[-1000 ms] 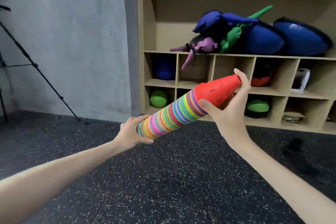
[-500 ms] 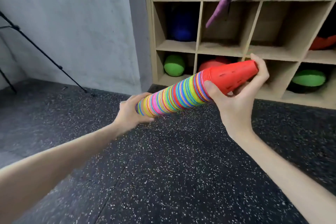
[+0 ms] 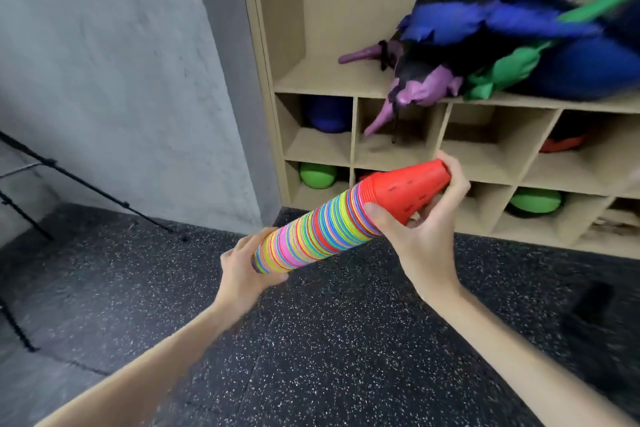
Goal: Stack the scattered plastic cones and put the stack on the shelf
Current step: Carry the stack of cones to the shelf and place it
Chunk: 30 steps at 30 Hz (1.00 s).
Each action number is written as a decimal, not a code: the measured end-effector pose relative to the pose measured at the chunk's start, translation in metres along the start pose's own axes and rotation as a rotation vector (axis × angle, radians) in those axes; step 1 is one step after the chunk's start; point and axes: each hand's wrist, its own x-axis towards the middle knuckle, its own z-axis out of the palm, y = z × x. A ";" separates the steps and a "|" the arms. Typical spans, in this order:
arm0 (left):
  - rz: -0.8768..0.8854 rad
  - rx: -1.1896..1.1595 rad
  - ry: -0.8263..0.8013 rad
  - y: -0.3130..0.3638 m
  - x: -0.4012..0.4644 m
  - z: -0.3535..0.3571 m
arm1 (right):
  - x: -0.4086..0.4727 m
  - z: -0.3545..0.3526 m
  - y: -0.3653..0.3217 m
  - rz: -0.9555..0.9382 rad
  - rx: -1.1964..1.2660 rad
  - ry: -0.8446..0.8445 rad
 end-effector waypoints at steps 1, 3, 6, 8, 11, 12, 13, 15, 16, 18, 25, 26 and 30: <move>0.006 -0.003 -0.006 0.029 0.007 -0.020 | 0.020 -0.003 -0.028 0.011 -0.010 0.006; 0.011 0.004 -0.024 0.084 0.022 -0.060 | 0.058 -0.009 -0.085 0.011 -0.028 0.016; -0.037 0.056 -0.033 0.148 0.036 -0.114 | 0.102 -0.017 -0.159 0.064 -0.052 -0.022; -0.058 0.054 -0.052 0.185 0.042 -0.143 | 0.123 -0.023 -0.199 0.084 -0.018 -0.097; -0.043 0.056 -0.077 0.218 0.051 -0.165 | 0.146 -0.031 -0.232 0.096 -0.010 -0.224; -0.044 0.054 -0.077 0.223 0.055 -0.168 | 0.154 -0.031 -0.235 0.090 -0.013 -0.243; -0.050 0.051 -0.076 0.225 0.061 -0.170 | 0.163 -0.029 -0.236 0.091 -0.017 -0.255; -0.048 0.013 -0.051 0.224 0.074 -0.173 | 0.182 -0.020 -0.235 0.085 -0.005 -0.250; -0.047 0.000 -0.034 0.223 0.081 -0.175 | 0.192 -0.015 -0.232 0.082 0.002 -0.250; -0.053 -0.027 -0.022 0.218 0.097 -0.175 | 0.210 -0.001 -0.228 0.090 0.018 -0.268; -0.078 -0.120 0.002 0.176 0.200 -0.157 | 0.286 0.063 -0.183 0.065 -0.047 -0.287; -0.081 -0.120 -0.008 0.171 0.219 -0.154 | 0.301 0.071 -0.176 0.076 -0.043 -0.281; -0.094 -0.146 -0.057 0.160 0.296 -0.147 | 0.359 0.105 -0.148 0.075 -0.053 -0.261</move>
